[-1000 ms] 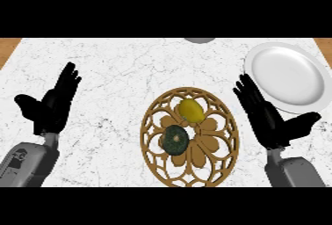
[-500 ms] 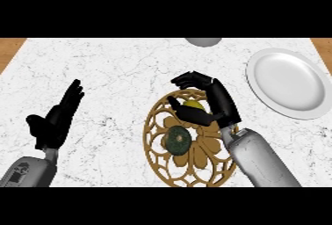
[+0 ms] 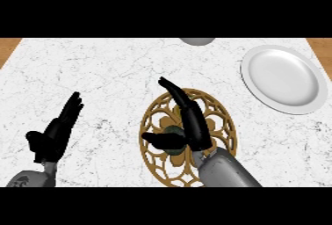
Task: Pick the lemon from the placemat and place it in the plate
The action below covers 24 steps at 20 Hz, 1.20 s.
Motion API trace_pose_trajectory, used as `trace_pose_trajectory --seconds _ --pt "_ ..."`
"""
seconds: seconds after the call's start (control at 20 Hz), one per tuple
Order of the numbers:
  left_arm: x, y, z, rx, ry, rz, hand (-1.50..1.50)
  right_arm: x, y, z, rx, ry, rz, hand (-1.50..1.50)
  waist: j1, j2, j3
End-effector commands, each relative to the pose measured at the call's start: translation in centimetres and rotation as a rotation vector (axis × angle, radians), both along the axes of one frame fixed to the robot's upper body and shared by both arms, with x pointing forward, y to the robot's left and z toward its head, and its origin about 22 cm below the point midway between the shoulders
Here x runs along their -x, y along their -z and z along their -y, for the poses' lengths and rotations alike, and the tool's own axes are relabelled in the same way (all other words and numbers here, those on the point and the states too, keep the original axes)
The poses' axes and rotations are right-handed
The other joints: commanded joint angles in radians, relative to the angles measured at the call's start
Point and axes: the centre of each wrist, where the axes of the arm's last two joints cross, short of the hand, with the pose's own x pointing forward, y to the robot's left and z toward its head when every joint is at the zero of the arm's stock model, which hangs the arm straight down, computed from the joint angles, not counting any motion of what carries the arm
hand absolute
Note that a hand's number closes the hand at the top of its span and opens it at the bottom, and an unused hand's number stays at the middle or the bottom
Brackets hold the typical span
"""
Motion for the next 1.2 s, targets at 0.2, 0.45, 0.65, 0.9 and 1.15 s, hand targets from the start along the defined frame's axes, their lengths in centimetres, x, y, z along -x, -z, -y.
trace_pose_trajectory --seconds 0.2,0.45,0.65,0.9,1.15 --pt "1.6 0.4 -1.5 -0.003 -0.022 0.003 0.00 1.1 -3.2 3.9 0.230 0.146 0.021 -1.50 -0.018 -0.006 -0.001" --pt "0.4 0.0 -2.8 -0.011 -0.028 -0.003 0.00 1.2 -5.0 5.9 0.498 0.122 -0.135 -1.50 -0.026 -0.005 -0.001" --pt "-0.2 -0.2 -0.5 -0.013 -0.017 0.001 0.00 0.6 -7.2 5.4 0.694 0.079 -0.251 -1.50 -0.018 -0.004 -0.001" --pt "-0.1 0.2 -1.0 -0.007 -0.007 -0.001 0.00 1.3 -9.9 4.2 0.715 0.053 -0.347 -1.50 -0.011 -0.001 0.000" --pt "1.2 0.8 0.4 0.004 -0.003 -0.012 0.00 0.3 -9.3 4.6 0.763 0.109 -0.422 -1.50 -0.006 0.000 0.001"
